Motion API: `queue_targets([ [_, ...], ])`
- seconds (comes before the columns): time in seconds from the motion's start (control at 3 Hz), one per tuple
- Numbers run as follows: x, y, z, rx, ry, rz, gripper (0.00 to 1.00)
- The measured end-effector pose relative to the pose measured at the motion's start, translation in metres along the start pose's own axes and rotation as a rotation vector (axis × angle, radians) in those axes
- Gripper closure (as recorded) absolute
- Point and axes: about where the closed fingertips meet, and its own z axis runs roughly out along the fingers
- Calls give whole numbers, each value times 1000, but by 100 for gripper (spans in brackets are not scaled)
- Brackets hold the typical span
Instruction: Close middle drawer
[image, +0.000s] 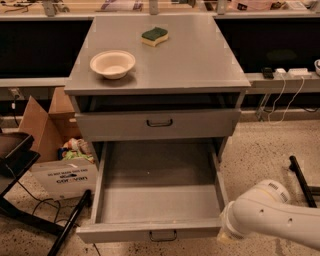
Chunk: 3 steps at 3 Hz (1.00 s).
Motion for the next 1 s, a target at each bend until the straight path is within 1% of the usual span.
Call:
queue_targets([
  [0.33,17,17,45,17,-42,21,74],
  [0.67,17,14,85,35,-107,59,97],
  [1.0,8,5,112,40,-153,76,100],
])
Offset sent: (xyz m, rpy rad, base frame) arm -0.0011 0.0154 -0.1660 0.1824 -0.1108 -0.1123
